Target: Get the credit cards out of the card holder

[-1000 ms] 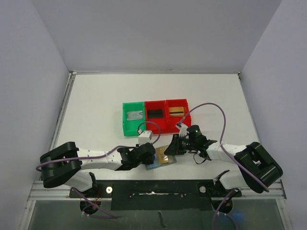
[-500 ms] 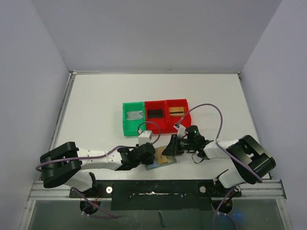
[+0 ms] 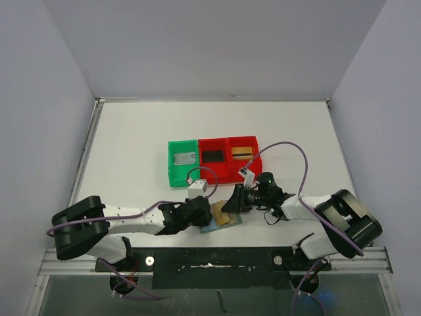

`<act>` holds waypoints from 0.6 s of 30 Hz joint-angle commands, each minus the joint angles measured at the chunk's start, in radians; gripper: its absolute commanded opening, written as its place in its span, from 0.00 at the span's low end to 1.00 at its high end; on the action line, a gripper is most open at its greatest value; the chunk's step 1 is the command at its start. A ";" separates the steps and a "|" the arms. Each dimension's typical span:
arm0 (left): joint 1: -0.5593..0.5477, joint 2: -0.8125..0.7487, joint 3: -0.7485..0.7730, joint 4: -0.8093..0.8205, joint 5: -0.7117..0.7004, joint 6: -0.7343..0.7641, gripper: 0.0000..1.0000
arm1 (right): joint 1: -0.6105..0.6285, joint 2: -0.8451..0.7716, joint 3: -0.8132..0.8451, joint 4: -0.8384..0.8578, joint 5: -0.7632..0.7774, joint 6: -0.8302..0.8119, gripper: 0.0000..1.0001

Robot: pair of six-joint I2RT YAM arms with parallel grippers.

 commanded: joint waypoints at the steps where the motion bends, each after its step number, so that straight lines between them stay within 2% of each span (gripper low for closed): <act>1: 0.010 -0.016 -0.030 0.020 0.042 -0.007 0.19 | 0.001 0.014 0.004 0.064 -0.019 -0.008 0.23; 9: 0.010 -0.015 -0.033 -0.010 0.031 -0.021 0.19 | 0.002 0.050 0.011 0.096 -0.028 0.009 0.25; 18: 0.010 -0.010 -0.031 -0.016 0.033 -0.023 0.19 | 0.007 0.121 0.013 0.163 -0.054 0.032 0.22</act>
